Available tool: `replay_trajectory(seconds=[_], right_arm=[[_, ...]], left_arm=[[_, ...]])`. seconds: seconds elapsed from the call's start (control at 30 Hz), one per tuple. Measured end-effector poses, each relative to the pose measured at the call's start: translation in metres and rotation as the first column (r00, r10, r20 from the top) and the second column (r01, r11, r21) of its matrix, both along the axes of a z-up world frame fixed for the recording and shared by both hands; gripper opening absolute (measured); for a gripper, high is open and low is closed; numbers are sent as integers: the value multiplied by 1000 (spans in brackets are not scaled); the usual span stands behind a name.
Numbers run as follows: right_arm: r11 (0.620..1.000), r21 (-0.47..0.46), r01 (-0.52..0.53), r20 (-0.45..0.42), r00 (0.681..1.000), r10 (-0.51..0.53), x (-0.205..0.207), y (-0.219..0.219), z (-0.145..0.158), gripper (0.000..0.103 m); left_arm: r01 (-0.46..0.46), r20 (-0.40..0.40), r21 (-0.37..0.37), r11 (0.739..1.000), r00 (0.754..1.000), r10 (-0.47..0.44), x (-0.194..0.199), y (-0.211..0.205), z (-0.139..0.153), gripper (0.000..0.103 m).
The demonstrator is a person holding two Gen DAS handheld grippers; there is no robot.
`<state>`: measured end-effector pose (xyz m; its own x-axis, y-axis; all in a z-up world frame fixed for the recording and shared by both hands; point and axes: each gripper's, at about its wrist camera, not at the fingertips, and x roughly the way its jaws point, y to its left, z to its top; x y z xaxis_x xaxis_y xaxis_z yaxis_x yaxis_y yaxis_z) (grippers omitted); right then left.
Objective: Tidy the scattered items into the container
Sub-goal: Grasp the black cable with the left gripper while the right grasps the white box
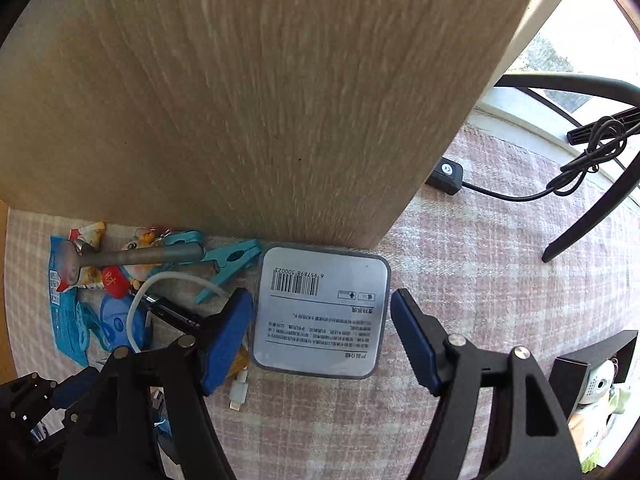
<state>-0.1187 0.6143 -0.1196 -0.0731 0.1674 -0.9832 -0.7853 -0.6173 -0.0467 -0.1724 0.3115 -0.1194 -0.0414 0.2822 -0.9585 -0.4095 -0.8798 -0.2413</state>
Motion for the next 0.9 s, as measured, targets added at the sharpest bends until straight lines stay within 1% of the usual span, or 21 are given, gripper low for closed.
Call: replay_trajectory(seconds=[0.1, 0.17, 0.3, 0.37, 0.47, 0.5, 0.53, 0.6, 0.7, 0.73, 0.77, 0.8, 0.87, 0.9], right_arm=[[999, -40, 11, 10, 1000, -11, 8, 14, -12, 71], [998, -57, 29, 2, 1000, -29, 10, 17, -17, 71], [993, -102, 52, -20, 998, -54, 15, 25, -23, 70], [993, -104, 56, -25, 998, -59, 16, 27, -23, 69], [992, -108, 64, -29, 997, -67, 27, 32, -23, 69], [992, -110, 67, -31, 997, -71, 31, 31, -23, 69], [991, -110, 70, -34, 997, -74, 39, 21, -22, 69], [991, -112, 69, -39, 997, -74, 44, 21, -21, 69], [993, -102, 66, -28, 997, -69, 48, 22, -22, 69], [992, -102, 68, -28, 997, -71, 49, 23, -22, 69], [992, -105, 72, -29, 997, -75, 50, 24, -22, 69], [992, -108, 72, -30, 997, -76, 51, 26, -22, 69], [992, -107, 68, -29, 997, -72, 52, 28, -21, 69], [992, -103, 67, -28, 997, -70, 50, 28, -22, 69]], left_arm=[[11, 11, 6, 1000, 1000, -11, -10, 4, -1, 15], [22, 5, -1, 1000, 1000, -22, -13, 6, -1, 16], [22, 0, 9, 1000, 1000, -22, -20, 5, 0, 16], [26, -8, 5, 1000, 1000, -26, -21, 4, 1, 13], [42, -19, -5, 999, 999, -42, -12, 11, 2, 9], [47, -25, -7, 999, 999, -47, -4, 6, 2, 9], [49, -30, -6, 999, 998, -49, 8, -2, 1, 8], [32, -30, -3, 999, 999, -32, 6, -4, 0, 8], [27, -30, -14, 1000, 999, -27, 1, 2, -3, 10], [29, -18, -25, 999, 999, -29, -1, 4, -4, 15], [33, -6, -33, 999, 999, -33, -3, 6, -6, 23], [32, -11, -41, 999, 999, -32, -5, 8, -6, 23], [25, -22, -59, 998, 999, -27, -8, 9, -8, 16], [25, -25, -59, 998, 999, -27, -9, 9, -9, 14]])
